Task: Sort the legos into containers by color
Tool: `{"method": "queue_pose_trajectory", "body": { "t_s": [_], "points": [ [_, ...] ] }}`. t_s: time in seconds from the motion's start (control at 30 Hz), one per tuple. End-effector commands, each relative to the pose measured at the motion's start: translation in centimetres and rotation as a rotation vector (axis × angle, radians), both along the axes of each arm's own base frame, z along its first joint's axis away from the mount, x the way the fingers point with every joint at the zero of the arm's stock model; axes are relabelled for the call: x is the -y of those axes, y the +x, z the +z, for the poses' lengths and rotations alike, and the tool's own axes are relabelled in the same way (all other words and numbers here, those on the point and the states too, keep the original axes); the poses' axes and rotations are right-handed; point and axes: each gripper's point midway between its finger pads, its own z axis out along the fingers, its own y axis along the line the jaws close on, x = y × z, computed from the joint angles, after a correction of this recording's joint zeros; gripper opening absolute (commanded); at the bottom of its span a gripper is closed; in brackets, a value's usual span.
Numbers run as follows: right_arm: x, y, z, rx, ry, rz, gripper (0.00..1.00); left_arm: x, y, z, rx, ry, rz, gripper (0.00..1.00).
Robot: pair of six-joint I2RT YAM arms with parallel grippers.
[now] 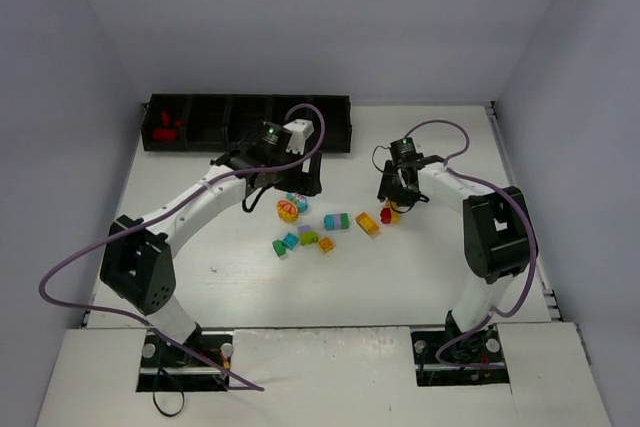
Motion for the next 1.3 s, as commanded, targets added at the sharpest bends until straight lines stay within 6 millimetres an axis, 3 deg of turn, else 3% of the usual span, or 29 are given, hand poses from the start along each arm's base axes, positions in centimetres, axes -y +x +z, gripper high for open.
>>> {"method": "queue_pose_trajectory", "body": {
  "t_s": [0.0, 0.17, 0.23, 0.47, 0.53, 0.63, 0.7, 0.77, 0.87, 0.97, 1.0, 1.07, 1.13, 1.2, 1.27],
  "points": [
    [0.2, 0.9, 0.3, 0.021, -0.030, -0.010, 0.41, 2.0, 0.0, 2.7, 0.040, -0.076, -0.038, 0.77],
    [0.1, 0.7, -0.2, 0.008, -0.025, -0.002, 0.25, 2.5, -0.3, 2.1, 0.021, -0.068, -0.053, 0.77],
    [0.0, 0.6, -0.3, 0.005, -0.022, 0.006, 0.25, 2.7, -0.3, 1.8, 0.007, -0.068, -0.060, 0.77],
    [0.0, 0.2, -0.8, -0.011, -0.023, 0.018, 0.41, 3.5, -0.3, 1.7, -0.010, -0.065, -0.082, 0.77],
    [0.1, 0.1, -1.0, -0.019, -0.026, 0.018, 0.41, 3.7, -0.2, 1.6, -0.012, -0.065, -0.084, 0.77],
    [0.1, 0.1, -1.2, -0.022, -0.027, 0.020, 0.32, 4.0, -0.2, 1.9, -0.012, -0.071, -0.096, 0.77],
    [0.1, 0.3, -1.1, -0.015, -0.031, 0.020, 0.15, 4.4, -0.3, 1.9, -0.017, -0.080, -0.110, 0.77],
    [-0.2, 1.1, 0.0, 0.017, -0.020, 0.024, 0.00, 4.8, -0.5, 2.0, -0.022, -0.087, -0.123, 0.77],
    [-0.8, 2.8, 3.1, 0.130, 0.012, 0.029, 0.00, 6.1, -1.1, 2.3, -0.045, -0.130, -0.148, 0.77],
    [-2.0, 4.1, 7.8, 0.300, 0.105, 0.051, 0.00, 7.5, -1.5, 2.9, -0.061, -0.189, -0.181, 0.77],
    [-2.5, 4.1, 10.3, 0.372, 0.143, 0.062, 0.00, 8.2, -1.5, 3.3, -0.061, -0.215, -0.186, 0.77],
    [-3.1, 4.6, 12.6, 0.479, 0.193, 0.079, 0.00, 9.1, -1.9, 3.7, -0.081, -0.255, -0.207, 0.76],
    [-3.8, 4.4, 15.6, 0.570, 0.251, 0.115, 0.00, 10.1, -1.9, 4.6, -0.073, -0.294, -0.233, 0.68],
    [-4.3, 3.7, 16.6, 0.605, 0.285, 0.143, 0.00, 10.8, -1.8, 5.1, -0.075, -0.325, -0.232, 0.59],
    [-4.6, 3.4, 17.0, 0.631, 0.309, 0.160, 0.00, 11.3, -1.6, 5.6, -0.071, -0.345, -0.231, 0.58]
  ]
}}
